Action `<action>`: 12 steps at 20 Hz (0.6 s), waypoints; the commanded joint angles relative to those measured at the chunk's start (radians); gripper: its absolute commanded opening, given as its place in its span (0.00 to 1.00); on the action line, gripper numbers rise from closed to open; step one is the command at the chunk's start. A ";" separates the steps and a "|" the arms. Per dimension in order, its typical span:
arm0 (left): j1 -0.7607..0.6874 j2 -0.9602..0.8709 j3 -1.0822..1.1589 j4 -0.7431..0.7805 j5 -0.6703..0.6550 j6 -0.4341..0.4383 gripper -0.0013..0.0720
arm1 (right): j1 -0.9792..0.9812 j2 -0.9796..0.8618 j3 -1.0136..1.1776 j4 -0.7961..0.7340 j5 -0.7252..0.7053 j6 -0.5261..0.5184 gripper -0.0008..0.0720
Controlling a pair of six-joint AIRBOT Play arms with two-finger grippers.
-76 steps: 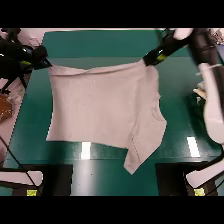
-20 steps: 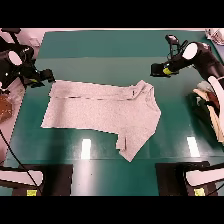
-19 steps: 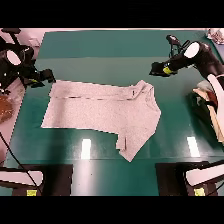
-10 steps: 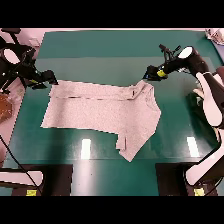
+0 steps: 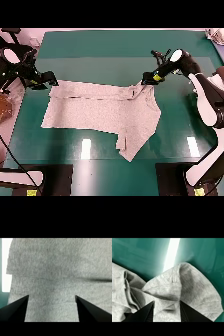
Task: Fold the shirts.
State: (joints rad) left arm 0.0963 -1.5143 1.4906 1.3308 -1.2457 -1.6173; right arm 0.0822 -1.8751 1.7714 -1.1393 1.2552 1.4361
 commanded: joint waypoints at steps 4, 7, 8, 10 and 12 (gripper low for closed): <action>0.000 0.001 0.000 -0.001 -0.003 0.002 0.98 | -0.007 0.048 -0.006 -0.040 -0.017 0.003 0.49; 0.000 0.001 0.000 -0.001 -0.005 0.002 0.98 | 0.010 0.047 -0.047 -0.039 -0.060 0.008 0.49; 0.000 0.001 0.000 -0.002 -0.006 0.002 0.98 | 0.013 0.046 -0.065 -0.039 -0.073 0.013 0.49; 0.000 0.001 0.000 -0.003 -0.012 0.002 0.98 | 0.020 0.047 -0.100 -0.039 -0.097 0.014 0.49; 0.000 0.001 0.000 -0.004 -0.012 0.002 0.98 | 0.020 0.047 -0.123 -0.039 -0.113 0.014 0.43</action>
State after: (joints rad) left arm 0.0967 -1.5139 1.4906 1.3277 -1.2545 -1.6150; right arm 0.0971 -1.8297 1.6840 -1.1786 1.1790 1.4483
